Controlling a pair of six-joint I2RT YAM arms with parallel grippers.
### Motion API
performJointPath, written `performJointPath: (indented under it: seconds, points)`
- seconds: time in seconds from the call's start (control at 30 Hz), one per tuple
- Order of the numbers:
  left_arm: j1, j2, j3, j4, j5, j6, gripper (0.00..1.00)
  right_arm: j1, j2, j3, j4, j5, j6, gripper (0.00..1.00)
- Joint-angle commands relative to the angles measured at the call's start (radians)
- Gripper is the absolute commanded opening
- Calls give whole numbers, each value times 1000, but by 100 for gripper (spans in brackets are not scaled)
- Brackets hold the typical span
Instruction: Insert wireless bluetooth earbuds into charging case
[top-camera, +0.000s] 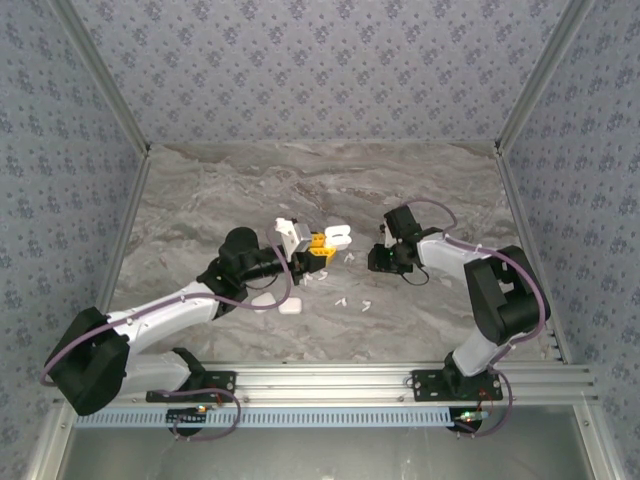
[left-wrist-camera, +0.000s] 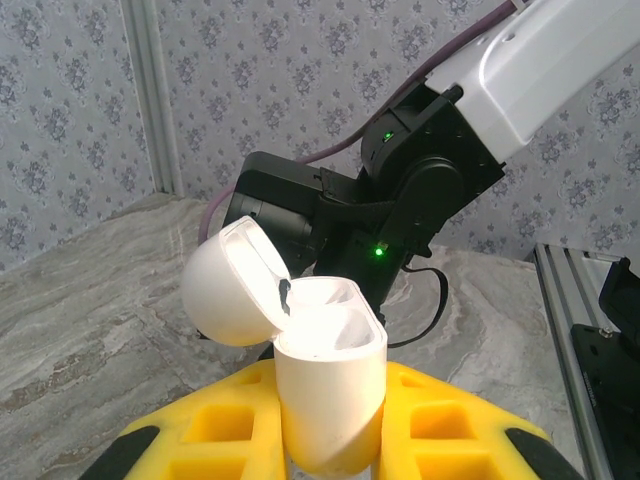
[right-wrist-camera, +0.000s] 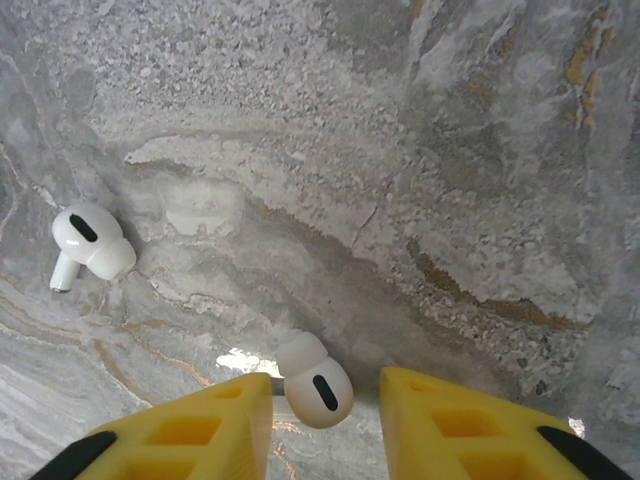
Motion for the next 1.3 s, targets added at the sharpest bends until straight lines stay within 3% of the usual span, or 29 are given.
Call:
performJointPath:
  seconds: [0.0, 0.33, 0.6, 1.07, 1.27]
  points:
    - [-4, -24, 19, 12, -7, 20, 0, 10, 23, 24, 6, 28, 12, 34]
    - [-6, -27, 27, 2, -8, 22, 0, 23, 48, 22, 31, 28, 2, 26]
    - [-5, -25, 25, -2, -7, 20, 0, 22, -67, -5, 46, 68, -106, 24]
    - [-5, 88, 56, 129, 75, -112, 0, 30, -644, -51, 35, -2, -454, 24]
    - [-7, 156, 104, 174, 119, -180, 0, 36, -807, -46, 67, -62, -544, 24]
